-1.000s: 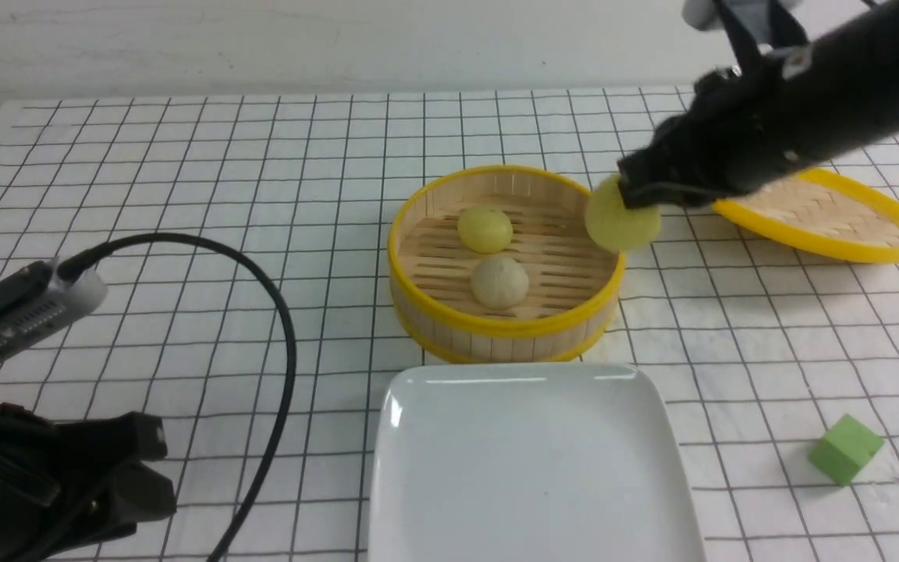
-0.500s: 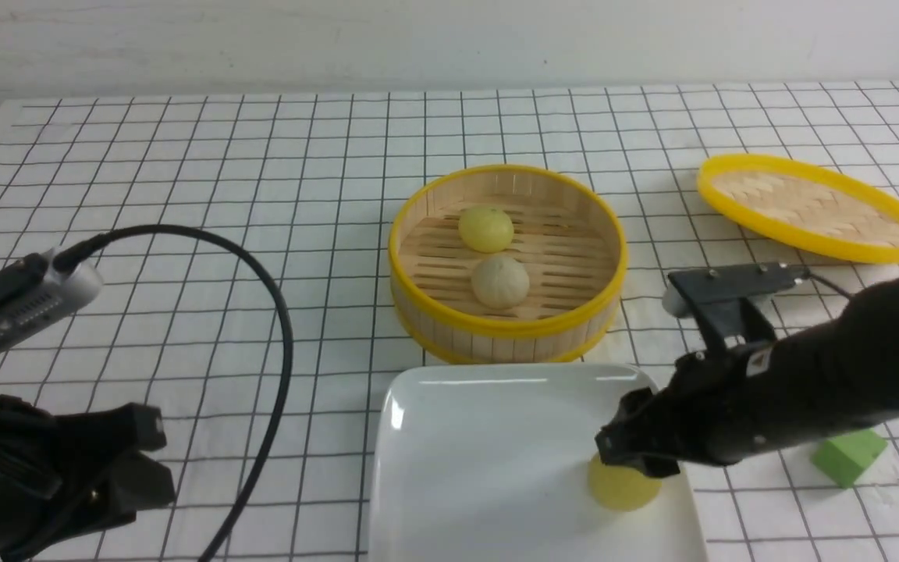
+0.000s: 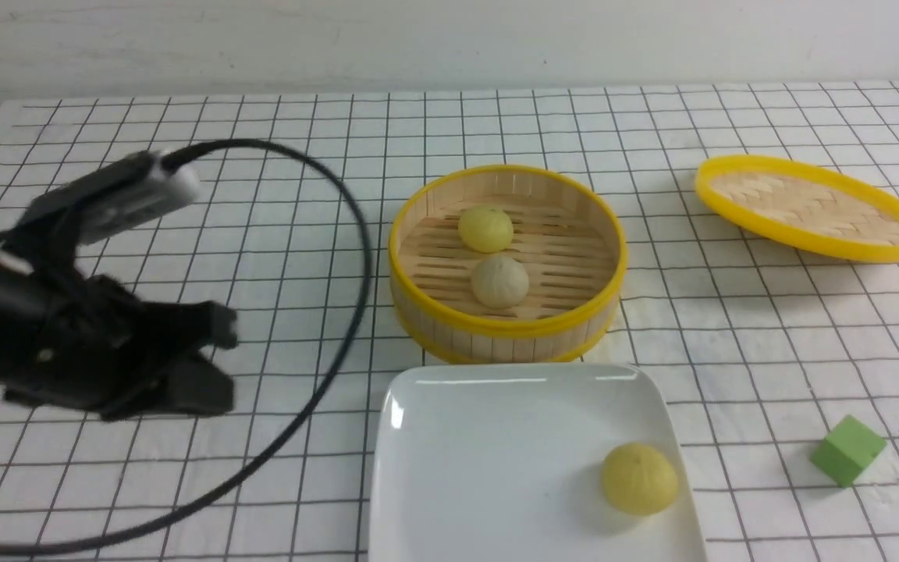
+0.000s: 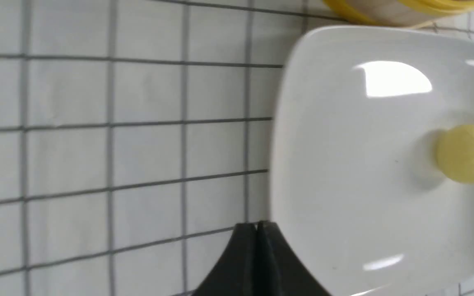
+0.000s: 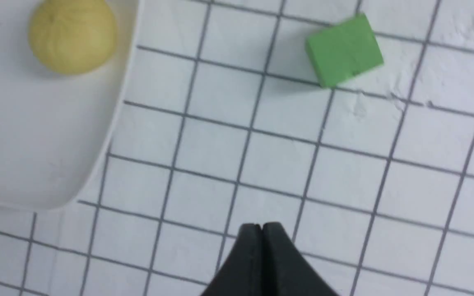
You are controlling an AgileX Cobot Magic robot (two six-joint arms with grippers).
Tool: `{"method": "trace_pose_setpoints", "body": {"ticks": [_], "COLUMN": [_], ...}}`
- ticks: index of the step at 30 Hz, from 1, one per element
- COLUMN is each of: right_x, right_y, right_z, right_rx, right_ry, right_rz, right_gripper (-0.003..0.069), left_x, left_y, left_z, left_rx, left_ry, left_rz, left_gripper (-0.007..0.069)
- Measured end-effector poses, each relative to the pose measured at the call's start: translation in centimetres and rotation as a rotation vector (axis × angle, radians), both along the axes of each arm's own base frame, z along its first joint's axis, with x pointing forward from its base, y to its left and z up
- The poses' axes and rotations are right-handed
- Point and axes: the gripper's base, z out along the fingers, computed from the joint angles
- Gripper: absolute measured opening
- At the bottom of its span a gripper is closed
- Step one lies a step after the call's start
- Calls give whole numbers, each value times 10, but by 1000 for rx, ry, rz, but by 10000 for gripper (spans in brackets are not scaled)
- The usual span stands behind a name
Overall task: Put the steamed buns into the plate on the white-black tablecloth.
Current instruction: 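Reach into the bamboo steamer and grasp a bun with the left gripper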
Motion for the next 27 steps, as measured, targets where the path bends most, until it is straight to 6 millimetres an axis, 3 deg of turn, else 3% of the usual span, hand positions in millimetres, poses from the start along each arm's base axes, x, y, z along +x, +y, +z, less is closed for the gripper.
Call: {"method": "trace_pose_setpoints", "body": {"ticks": [4, 6, 9, 12, 14, 20, 25, 27], "right_x": [-12, -13, -12, -9, -7, -7, -7, -7], "right_y": [-3, -4, -4, -3, -3, -3, -2, -2], "right_z": [-11, -13, -13, -13, -12, -11, -11, -11], "right_rx": [0, 1, 3, 9, 11, 13, 27, 29], "right_ry": [-30, -40, -55, -83, -107, -110, -112, -113], "right_rz": [-19, -22, -25, -32, -36, -37, -41, -42], "right_gripper": [-13, -13, -13, -13, -11, -8, -5, -5], "left_x": [35, 58, 83, 110, 137, 166, 176, 179], "left_y": [-56, -85, -109, -130, -148, -164, -170, -171], "left_z": [0, -6, -9, -11, -19, -29, -55, -70], "left_rx": [-2, 14, 35, 57, 78, 70, 85, 96], "left_ry": [-1, 8, 0, -16, -26, -51, -17, 9], "left_rz": [-121, -146, -155, -155, -157, -153, -150, -149], "left_gripper": [13, 55, 125, 238, 372, 486, 460, 400]}}
